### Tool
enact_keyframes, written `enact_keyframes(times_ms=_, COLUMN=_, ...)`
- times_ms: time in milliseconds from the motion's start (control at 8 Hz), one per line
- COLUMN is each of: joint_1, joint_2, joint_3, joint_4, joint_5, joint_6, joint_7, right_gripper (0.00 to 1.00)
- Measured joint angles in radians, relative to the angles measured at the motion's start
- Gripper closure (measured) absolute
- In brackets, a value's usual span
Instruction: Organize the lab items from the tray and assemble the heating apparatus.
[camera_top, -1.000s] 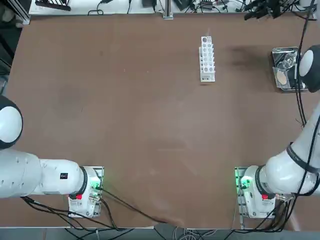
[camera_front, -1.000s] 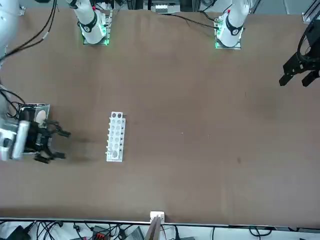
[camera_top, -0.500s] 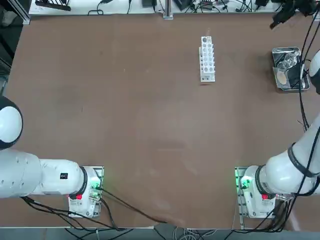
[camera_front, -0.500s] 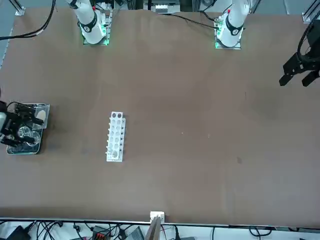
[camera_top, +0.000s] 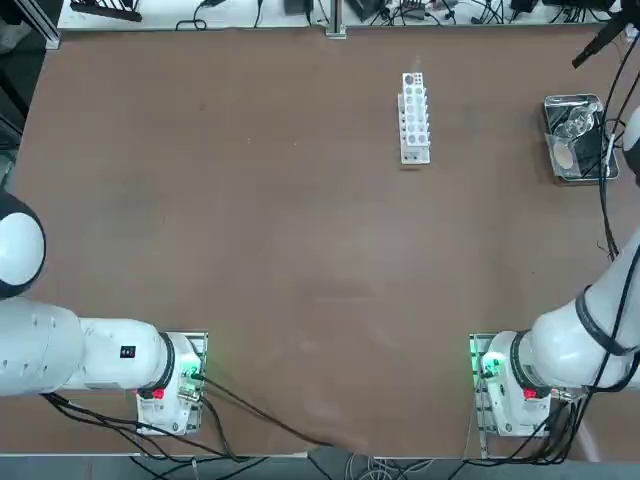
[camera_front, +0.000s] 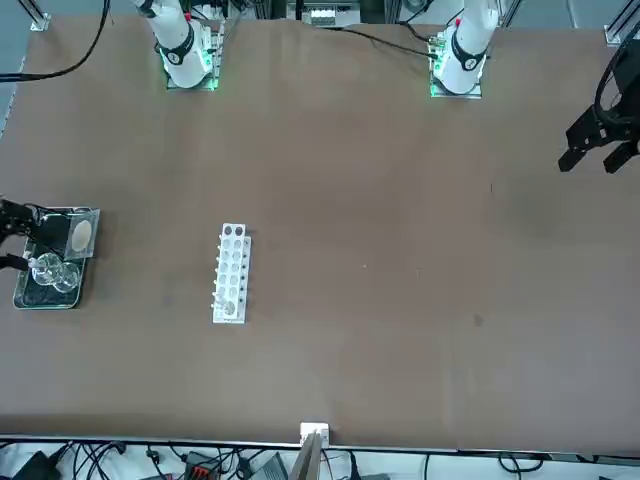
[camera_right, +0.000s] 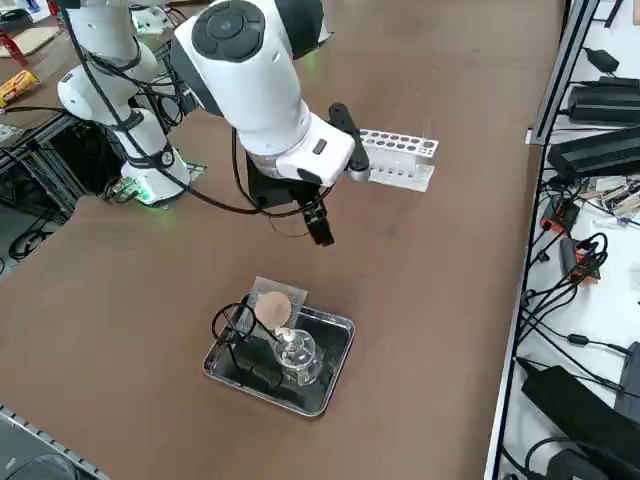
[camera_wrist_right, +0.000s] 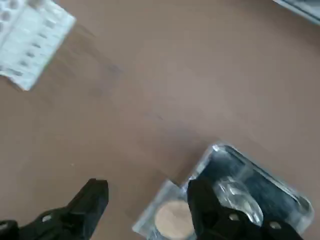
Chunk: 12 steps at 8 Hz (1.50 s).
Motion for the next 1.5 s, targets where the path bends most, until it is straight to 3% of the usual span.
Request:
enact_keyframes(times_ms=250, joint_1=0.001, joint_2=0.006, joint_3=0.0, joint_4=-0.002, joint_5=-0.076, joint_6=0.048, joint_7=0.149, right_gripper=0.03)
enact_keyframes(times_ms=750, joint_1=-0.027, joint_2=0.073, joint_3=-0.007, joint_4=-0.013, joint_5=-0.089, joint_6=0.162, joint_7=0.381, right_gripper=0.04)
enact_keyframes(times_ms=1500, joint_1=-0.071, joint_2=0.21, joint_3=-0.007, joint_4=-0.014, joint_5=-0.102, joint_6=0.289, joint_7=0.34, right_gripper=0.07)
